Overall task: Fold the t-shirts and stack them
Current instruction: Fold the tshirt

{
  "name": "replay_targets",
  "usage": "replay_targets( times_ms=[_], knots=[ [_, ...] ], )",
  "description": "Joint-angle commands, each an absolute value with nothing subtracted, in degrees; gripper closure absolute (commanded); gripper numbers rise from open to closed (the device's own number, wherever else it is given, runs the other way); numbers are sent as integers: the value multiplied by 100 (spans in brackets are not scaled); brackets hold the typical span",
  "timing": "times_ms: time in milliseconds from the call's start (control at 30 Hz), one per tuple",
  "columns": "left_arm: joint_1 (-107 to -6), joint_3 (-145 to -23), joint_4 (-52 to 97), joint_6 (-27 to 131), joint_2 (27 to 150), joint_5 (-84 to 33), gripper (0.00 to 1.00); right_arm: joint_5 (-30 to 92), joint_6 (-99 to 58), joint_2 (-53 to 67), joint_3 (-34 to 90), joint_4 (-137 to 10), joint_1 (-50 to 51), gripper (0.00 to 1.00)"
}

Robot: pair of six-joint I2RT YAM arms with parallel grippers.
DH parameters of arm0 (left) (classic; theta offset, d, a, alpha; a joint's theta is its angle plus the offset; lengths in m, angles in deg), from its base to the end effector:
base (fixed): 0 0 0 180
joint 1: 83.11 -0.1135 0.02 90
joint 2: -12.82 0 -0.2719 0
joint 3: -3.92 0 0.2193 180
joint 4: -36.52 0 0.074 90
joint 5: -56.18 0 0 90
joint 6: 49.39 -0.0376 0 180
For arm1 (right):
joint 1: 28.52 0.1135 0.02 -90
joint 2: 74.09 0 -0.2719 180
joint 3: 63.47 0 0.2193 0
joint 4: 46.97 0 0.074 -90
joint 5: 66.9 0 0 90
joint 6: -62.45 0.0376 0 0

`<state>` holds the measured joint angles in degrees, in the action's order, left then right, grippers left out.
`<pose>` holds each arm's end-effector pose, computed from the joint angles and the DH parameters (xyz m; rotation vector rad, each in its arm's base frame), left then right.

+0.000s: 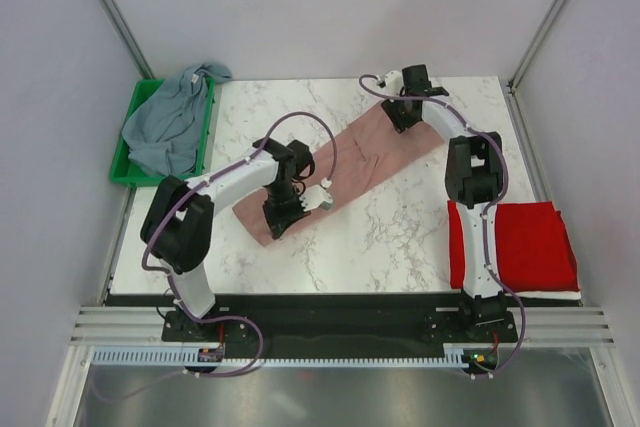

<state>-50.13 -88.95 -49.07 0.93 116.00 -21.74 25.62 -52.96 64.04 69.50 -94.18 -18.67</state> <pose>0.2359 -0.1625 0.2288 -1.7840 -2.4539 0.3296 0.5012 0.0887 0.1869 -0.7702 2.3622 -0.0605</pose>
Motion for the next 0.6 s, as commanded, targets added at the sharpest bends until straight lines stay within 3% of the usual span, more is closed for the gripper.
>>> replay_targets(
  times_ms=[0,67,100,267,300,467,567],
  knots=[
    [-4567,-8685,-5090,782,11021,-1493,91,2512,-5304,6785,7596,-9757,-1710,45],
    [-4235,-8500,-5090,870,10968,-1325,85,2547,-5286,7091,7878,-9757,-1631,45],
    [-4137,-8439,-5133,862,10924,-1317,77,2573,-5286,7207,8166,-9757,-1569,45],
    [-3925,-8736,-5292,826,10722,-684,62,2345,-5119,7752,9143,-9221,-1314,43],
    [-3916,-8859,-5318,861,10748,-658,52,2075,-5110,7709,9336,-9160,-1227,41],
    [-3907,-9502,-5117,949,10854,-1253,54,1537,-5119,6448,8611,-8957,-1147,41],
    [-3925,-9423,-4600,950,10958,-1781,59,1422,-5154,5533,7375,-8852,-1243,41]
  ],
)
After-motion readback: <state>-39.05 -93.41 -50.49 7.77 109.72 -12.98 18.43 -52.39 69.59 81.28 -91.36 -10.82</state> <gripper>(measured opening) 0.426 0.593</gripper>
